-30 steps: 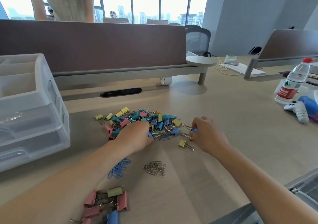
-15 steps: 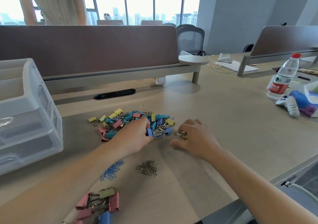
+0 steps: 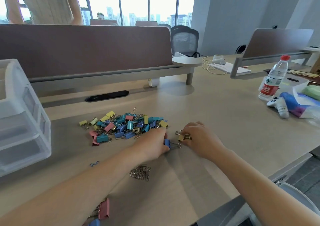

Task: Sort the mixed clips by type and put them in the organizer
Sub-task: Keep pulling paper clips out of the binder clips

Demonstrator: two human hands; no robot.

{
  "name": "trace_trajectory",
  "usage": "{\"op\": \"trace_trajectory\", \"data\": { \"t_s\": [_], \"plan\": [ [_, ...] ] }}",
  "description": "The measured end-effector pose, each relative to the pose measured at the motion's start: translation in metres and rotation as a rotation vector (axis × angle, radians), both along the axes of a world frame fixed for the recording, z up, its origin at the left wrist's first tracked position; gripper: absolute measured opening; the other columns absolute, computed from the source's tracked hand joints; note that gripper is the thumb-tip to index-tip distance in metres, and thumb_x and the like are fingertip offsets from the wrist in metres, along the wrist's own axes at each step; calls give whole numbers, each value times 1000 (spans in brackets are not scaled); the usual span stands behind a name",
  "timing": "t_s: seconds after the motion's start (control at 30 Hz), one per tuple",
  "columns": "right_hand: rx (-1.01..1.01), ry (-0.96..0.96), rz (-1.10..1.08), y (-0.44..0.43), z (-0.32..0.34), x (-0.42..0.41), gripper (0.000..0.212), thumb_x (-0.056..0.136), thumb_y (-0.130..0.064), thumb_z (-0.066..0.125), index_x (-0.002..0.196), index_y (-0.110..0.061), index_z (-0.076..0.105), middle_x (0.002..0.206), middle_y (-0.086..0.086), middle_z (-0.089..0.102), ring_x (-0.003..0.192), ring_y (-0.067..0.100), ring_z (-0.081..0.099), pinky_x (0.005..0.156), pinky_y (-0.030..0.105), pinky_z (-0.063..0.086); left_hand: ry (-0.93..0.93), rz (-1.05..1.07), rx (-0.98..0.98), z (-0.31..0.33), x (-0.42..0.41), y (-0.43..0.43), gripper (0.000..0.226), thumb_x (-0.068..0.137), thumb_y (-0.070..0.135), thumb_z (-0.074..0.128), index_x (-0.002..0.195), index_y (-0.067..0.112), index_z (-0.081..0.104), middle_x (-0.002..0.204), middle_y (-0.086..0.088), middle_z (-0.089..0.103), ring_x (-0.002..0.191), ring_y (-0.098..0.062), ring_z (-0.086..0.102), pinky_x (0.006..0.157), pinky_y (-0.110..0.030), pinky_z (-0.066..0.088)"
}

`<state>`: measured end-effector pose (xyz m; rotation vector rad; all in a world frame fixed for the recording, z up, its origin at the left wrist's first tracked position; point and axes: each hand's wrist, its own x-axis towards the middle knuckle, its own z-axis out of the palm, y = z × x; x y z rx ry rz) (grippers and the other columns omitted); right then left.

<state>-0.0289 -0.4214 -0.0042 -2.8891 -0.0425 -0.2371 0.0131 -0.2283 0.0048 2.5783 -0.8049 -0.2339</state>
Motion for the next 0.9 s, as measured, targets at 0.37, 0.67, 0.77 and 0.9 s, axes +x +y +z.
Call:
{"op": "trace_trajectory", "data": {
  "t_s": [0.37, 0.67, 0.77, 0.9],
  "plan": [
    [60, -113, 3, 19, -6, 7, 23, 94, -21, 55, 113, -21, 68, 121, -7, 61, 119, 15, 45, 96, 31, 43, -37, 41, -92, 4, 12, 19, 28, 96, 21, 59, 123, 17, 58, 103, 2, 63, 91, -13, 59, 76, -29, 48],
    [-88, -67, 5, 71, -3, 39, 32, 91, -47, 58, 108, -20, 65, 111, -1, 61, 111, 22, 50, 88, 34, 41, -110, 146, -68, 8, 33, 59, 20, 97, 15, 52, 114, 16, 62, 93, 4, 64, 81, -10, 60, 64, -26, 46],
    [-78, -87, 17, 74, -5, 43, 24, 94, -38, 57, 106, -19, 65, 107, 0, 62, 107, 22, 52, 91, 35, 44, -127, 133, -45, 6, 32, 61, 17, 97, 16, 55, 112, 17, 63, 93, 4, 65, 80, -11, 60, 64, -27, 46],
    [-7, -132, 32, 65, -2, 39, 19, 94, -34, 57, 98, -18, 66, 99, -1, 64, 99, 21, 53, 86, 34, 45, -154, 114, -33, 2, 30, 64, 18, 96, 21, 58, 113, 19, 64, 97, 4, 65, 79, -11, 56, 56, -20, 34]
  ]
}}
